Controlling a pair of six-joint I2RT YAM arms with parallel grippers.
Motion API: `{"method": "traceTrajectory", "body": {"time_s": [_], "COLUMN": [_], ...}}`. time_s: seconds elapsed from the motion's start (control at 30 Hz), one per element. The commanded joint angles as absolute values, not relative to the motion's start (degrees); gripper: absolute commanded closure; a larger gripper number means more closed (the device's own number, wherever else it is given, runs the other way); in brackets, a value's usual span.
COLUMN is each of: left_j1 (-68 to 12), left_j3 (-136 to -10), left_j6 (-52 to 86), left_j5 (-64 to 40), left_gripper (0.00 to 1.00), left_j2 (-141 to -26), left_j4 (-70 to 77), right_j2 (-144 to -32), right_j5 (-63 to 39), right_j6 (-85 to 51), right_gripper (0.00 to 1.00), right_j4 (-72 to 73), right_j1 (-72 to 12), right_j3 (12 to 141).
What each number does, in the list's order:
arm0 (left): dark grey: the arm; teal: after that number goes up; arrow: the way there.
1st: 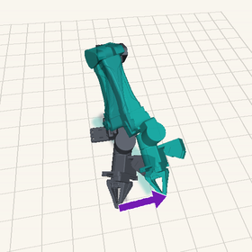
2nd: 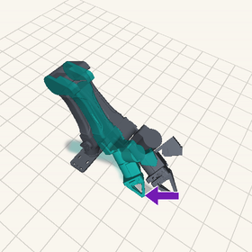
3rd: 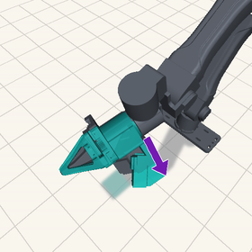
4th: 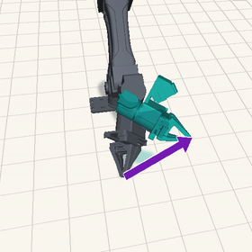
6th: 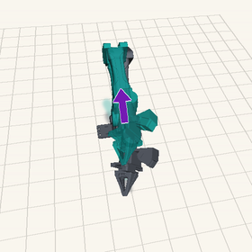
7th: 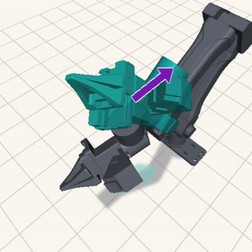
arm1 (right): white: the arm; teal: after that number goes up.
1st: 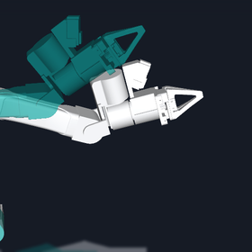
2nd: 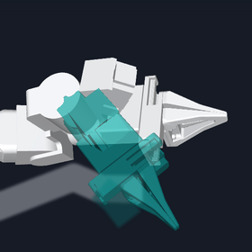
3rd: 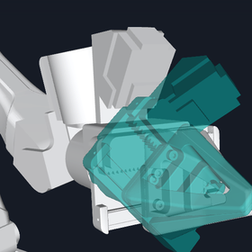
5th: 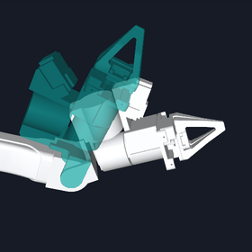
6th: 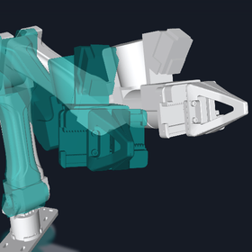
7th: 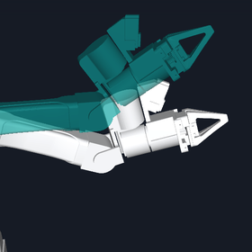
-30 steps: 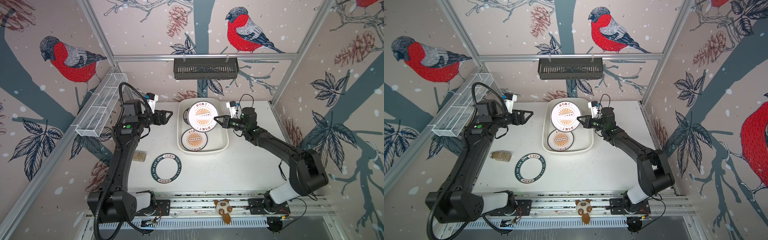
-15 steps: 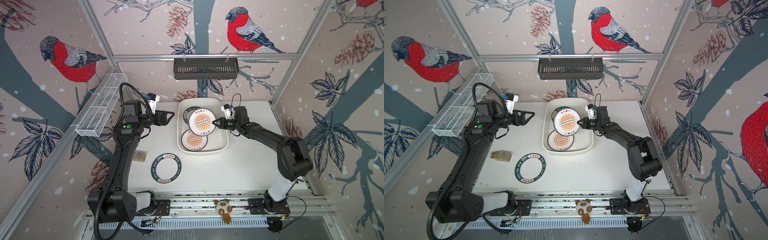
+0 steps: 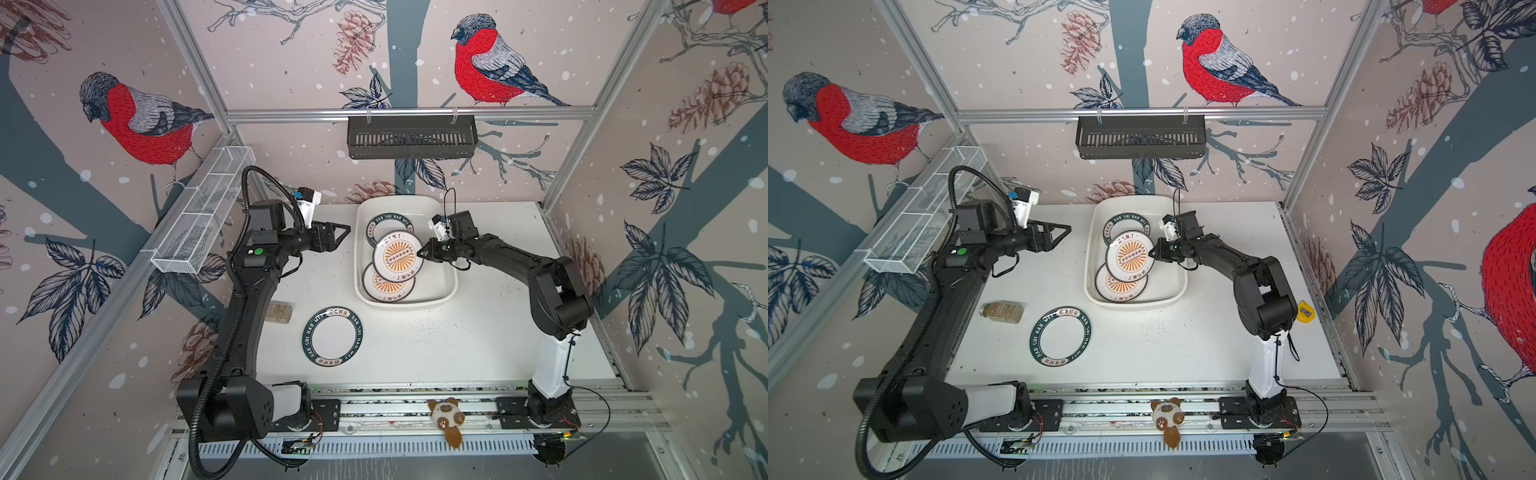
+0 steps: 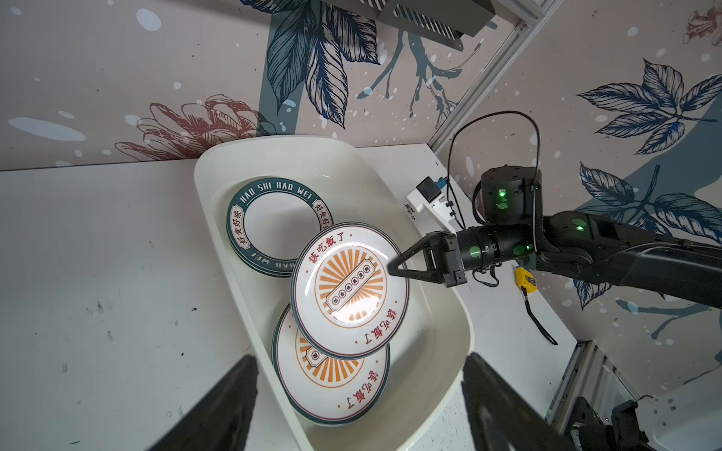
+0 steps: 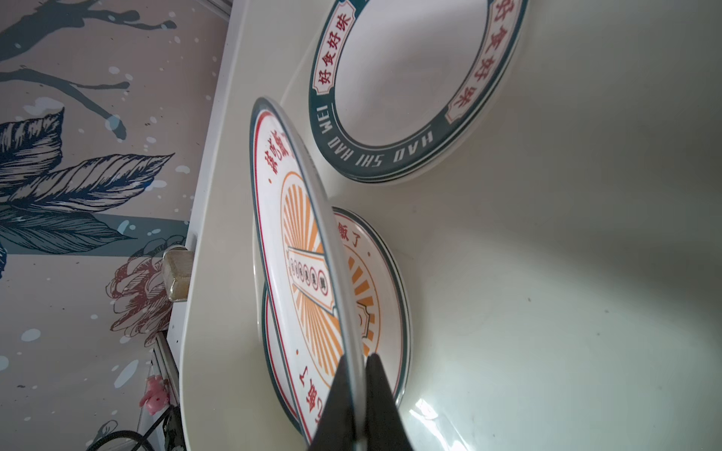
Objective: Place the plates into the plastic bin on the countertop
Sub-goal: Place the plate in the plastic bin.
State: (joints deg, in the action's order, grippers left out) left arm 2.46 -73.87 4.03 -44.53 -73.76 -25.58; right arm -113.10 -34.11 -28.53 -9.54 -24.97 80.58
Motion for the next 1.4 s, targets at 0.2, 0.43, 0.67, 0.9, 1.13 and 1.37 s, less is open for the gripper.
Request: {"method": "traceTrajectory", "body": {"time_s": [0.2, 0.43, 0.67, 0.9, 1.13, 1.37], "left_j1": [2.41, 2.45, 2.34, 2.36, 2.33, 2.26], "left_j3": [-74.43, -75.58, -75.77, -76.1, -76.28, -76.37], "left_j6": [3.16, 1.61, 1.46, 1.43, 0.68, 0.53], "left_j5": [-47.59, -47.11, -47.73, -47.72, -47.23, -47.2], "left_gripper": [0.18, 0.17, 0.17, 0.17, 0.17, 0.17], "left_j2": [-73.89, -74.53, -74.79, -74.88, -75.26, -75.28], "left_j4": [-24.35, -25.87, -26.06, -26.14, -26.43, -26.72], "right_j2": [-115.34, -116.27, -116.84, -118.45, -119.98, -120.41], "right_j5": [-36.73, -37.62, -38.64, -38.48, -38.32, -37.75], "right_j6": [-28.81, -29.09, -29.24, -29.08, -29.09, -28.74], "right_gripper": [0.97, 0.96, 0.95, 0.94, 0.91, 0.86], "right_j4": [-13.46, -14.81, -16.1, -17.22, -17.75, -18.54], "right_j1": [-25.95, -25.87, -26.02, -26.45, -27.25, -27.25], "right_j3": [82.67, 83.23, 83.75, 84.46, 85.91, 86.13]}}
